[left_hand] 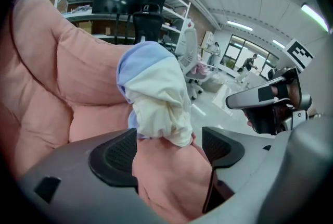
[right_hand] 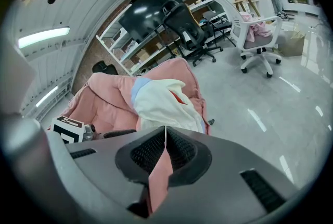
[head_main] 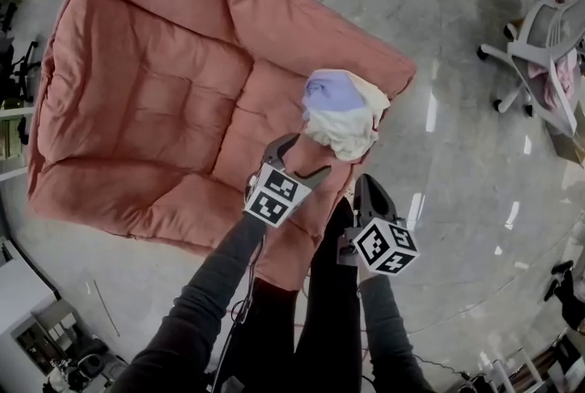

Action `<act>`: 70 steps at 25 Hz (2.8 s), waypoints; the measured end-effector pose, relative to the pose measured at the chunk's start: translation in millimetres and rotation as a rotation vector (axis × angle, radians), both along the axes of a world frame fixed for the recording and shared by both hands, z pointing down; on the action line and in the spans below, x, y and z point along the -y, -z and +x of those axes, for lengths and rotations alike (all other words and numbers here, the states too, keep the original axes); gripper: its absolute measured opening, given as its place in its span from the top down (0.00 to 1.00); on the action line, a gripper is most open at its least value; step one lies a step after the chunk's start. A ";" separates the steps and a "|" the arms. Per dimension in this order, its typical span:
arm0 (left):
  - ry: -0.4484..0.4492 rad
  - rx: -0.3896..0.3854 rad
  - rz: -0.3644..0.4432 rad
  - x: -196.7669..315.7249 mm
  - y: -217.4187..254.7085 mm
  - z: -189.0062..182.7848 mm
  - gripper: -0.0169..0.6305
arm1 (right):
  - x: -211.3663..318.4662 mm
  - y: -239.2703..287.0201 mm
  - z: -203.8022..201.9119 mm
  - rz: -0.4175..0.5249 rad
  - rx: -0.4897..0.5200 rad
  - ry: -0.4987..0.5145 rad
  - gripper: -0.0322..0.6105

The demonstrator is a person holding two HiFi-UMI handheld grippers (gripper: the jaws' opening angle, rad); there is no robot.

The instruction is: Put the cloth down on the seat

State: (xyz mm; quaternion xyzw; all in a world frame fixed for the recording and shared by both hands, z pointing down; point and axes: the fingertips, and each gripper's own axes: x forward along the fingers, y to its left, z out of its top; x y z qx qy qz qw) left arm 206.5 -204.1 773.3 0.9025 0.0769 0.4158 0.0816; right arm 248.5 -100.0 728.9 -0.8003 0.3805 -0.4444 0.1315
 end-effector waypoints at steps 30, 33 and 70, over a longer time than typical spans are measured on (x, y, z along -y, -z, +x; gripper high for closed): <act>0.065 -0.177 -0.053 -30.3 188.2 -83.1 0.79 | 14.5 147.3 -76.4 0.107 0.037 0.098 0.93; 0.087 -0.197 -0.038 -26.4 202.9 -97.1 0.84 | 24.9 167.6 -87.9 0.111 0.007 0.156 0.93; 0.192 -0.481 0.035 -45.9 328.9 -219.5 0.96 | 28.9 306.0 -206.3 0.292 -0.281 0.314 0.93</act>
